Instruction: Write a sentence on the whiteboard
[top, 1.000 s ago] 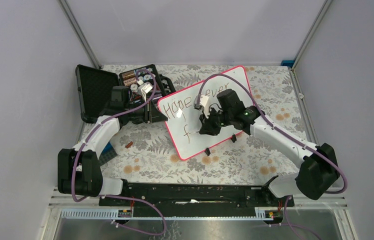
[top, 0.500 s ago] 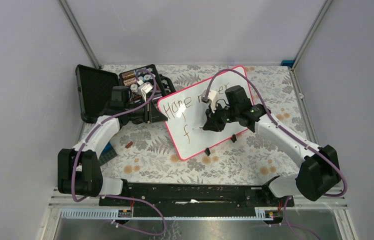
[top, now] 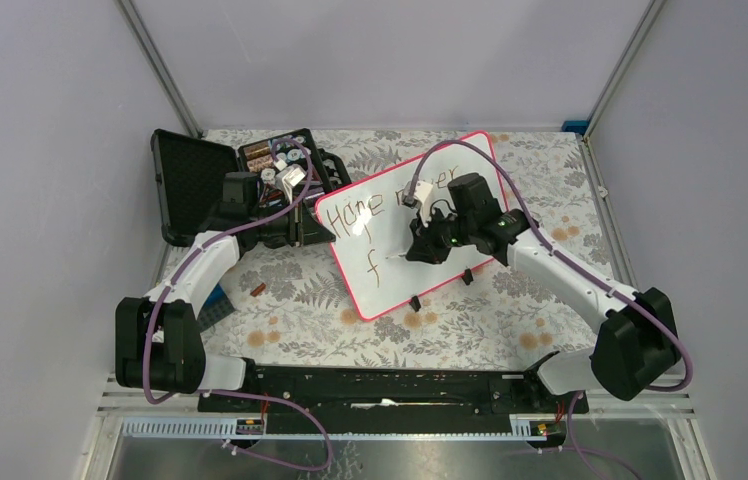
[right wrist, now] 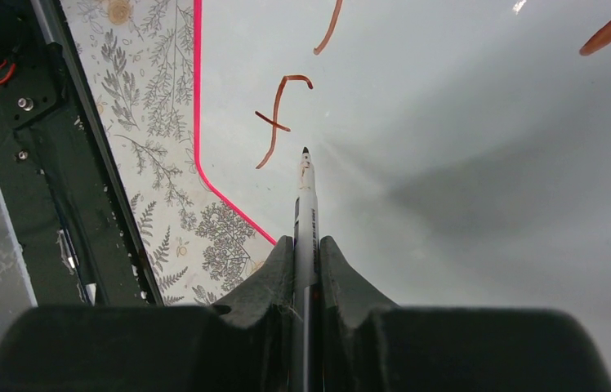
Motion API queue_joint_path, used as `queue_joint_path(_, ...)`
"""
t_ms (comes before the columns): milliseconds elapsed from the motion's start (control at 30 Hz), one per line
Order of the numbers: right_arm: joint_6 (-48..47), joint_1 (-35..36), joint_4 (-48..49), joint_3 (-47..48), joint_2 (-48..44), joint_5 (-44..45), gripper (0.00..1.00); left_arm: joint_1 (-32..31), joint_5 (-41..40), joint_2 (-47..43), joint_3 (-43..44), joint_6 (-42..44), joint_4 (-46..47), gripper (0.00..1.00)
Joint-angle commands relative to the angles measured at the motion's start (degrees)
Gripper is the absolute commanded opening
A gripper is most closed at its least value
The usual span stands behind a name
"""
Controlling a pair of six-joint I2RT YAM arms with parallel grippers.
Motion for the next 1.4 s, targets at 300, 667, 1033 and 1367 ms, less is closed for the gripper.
queue_joint_path(300,-0.43,2.59,1.97,-1.35,0.31,4.31,0.0,-0.77,-1.13,0.03,1.19,4.12,0.9,0.0)
queue_joint_path(667,-0.05,3.29,3.23,-1.38,0.84,7.3,0.0,-0.77,-1.11,-0.15,1.16,4.12,0.88,0.0)
queue_joint_path(1033,0.57,3.98,4.13,0.44,2.28,8.63,0.0,-0.77,-0.98,-0.05,1.03,4.12,0.86,0.0)
queue_joint_path(1367,0.66,5.67,4.48,0.54,3.43,8.82,0.0,-0.77,-0.95,-0.13,1.08,4.12,0.91,0.0)
